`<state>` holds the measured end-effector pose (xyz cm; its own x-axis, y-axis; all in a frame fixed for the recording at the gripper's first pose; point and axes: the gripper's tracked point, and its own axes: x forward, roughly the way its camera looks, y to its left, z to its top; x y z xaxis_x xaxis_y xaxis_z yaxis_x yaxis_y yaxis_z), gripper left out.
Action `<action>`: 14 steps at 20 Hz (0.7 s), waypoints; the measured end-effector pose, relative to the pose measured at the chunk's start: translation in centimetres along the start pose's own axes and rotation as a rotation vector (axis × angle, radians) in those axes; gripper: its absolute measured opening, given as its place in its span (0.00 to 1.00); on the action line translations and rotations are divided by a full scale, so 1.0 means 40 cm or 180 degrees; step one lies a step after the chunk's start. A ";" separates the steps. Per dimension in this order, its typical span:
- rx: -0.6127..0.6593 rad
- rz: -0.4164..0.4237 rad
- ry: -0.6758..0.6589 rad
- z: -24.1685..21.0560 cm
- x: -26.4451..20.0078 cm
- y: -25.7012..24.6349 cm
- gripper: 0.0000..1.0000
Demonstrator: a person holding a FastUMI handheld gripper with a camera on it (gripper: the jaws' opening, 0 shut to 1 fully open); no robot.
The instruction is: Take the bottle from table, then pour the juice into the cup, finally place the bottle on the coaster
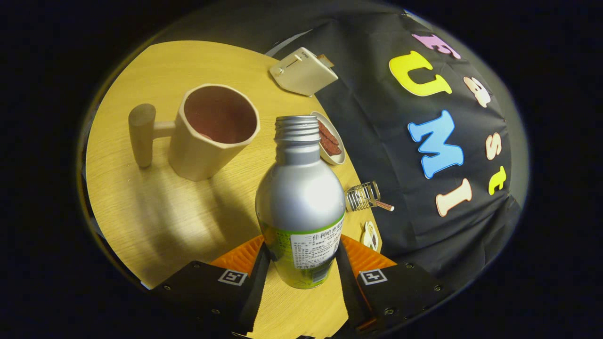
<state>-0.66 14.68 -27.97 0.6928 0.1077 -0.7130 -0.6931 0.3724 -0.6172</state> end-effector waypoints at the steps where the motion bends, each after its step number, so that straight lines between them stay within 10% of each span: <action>1: -0.0046 0.0013 0.0010 0.006 0.003 0.000 0.72; 14: -0.0762 -0.0046 0.0177 0.022 0.013 -0.018 0.72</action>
<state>0.38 15.27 -27.58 0.6957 0.0506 -0.7166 -0.7151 0.1437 -0.6841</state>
